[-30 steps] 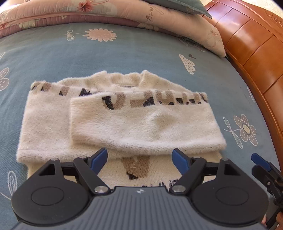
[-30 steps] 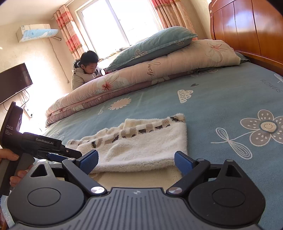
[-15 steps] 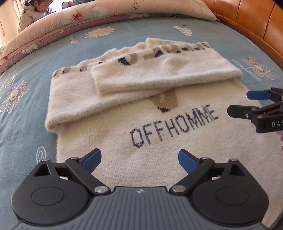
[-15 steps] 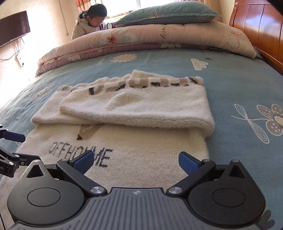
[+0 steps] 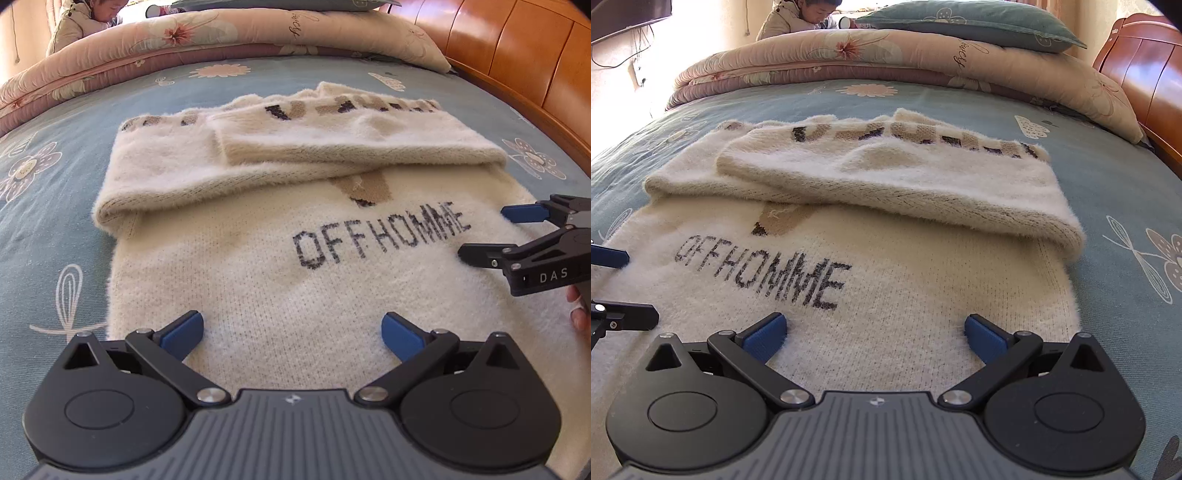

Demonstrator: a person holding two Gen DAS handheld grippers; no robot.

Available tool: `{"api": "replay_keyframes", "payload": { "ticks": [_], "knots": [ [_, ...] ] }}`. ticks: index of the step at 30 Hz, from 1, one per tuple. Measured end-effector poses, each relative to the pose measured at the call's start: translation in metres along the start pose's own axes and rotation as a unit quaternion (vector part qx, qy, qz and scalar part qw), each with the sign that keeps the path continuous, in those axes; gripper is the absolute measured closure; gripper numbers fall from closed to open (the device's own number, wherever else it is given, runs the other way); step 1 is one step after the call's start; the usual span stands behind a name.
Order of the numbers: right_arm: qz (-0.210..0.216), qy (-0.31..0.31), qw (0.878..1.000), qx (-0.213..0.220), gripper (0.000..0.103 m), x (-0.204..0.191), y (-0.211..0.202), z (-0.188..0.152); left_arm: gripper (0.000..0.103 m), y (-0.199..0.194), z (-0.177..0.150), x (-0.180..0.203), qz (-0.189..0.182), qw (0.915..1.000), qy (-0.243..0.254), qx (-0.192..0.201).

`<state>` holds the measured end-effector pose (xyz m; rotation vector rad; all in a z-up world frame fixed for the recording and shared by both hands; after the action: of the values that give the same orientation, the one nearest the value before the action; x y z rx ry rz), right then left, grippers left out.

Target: Fold clothes

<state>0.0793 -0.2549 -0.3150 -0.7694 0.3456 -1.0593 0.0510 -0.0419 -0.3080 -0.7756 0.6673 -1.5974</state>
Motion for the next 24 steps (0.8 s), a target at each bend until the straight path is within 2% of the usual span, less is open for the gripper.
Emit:
{"api": "replay_keyframes", "payload": {
  "ticks": [6,11,15,19,24],
  "knots": [
    [0.002,0.026,0.999,-0.028,0.0,0.004,-0.024,-0.011,0.001,-0.018,-0.021,-0.016,0.017,0.9996,-0.01,-0.019],
    [-0.026,0.052,0.998,-0.036,0.0,-0.004,-0.055,-0.046,0.001,-0.042,-0.054,-0.018,0.023,0.9996,0.006,-0.015],
    [-0.056,0.044,0.997,-0.018,0.0,-0.03,-0.087,-0.082,0.001,-0.063,-0.078,-0.018,0.02,0.9997,0.015,-0.005],
    [-0.068,0.063,0.996,0.006,0.0,-0.045,-0.115,-0.112,0.001,-0.077,-0.096,-0.016,0.014,0.9996,0.022,-0.007],
    [-0.08,0.072,0.994,0.037,0.0,-0.058,-0.133,-0.126,0.001,-0.09,-0.099,0.003,-0.002,0.9991,0.04,0.013]
  ]
}}
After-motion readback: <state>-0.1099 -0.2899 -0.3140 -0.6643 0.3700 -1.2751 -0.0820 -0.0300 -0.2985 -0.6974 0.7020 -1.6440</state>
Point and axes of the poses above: each gripper's, at about its wrist camera, not at the fingertips, and y roughly the way its jaws point, x to its right, z to its top, the point moved 5 cm from there along y, roughly the way its jaws point, and after that the axes turned 10 degrees about -y, right-handed, at the moved point
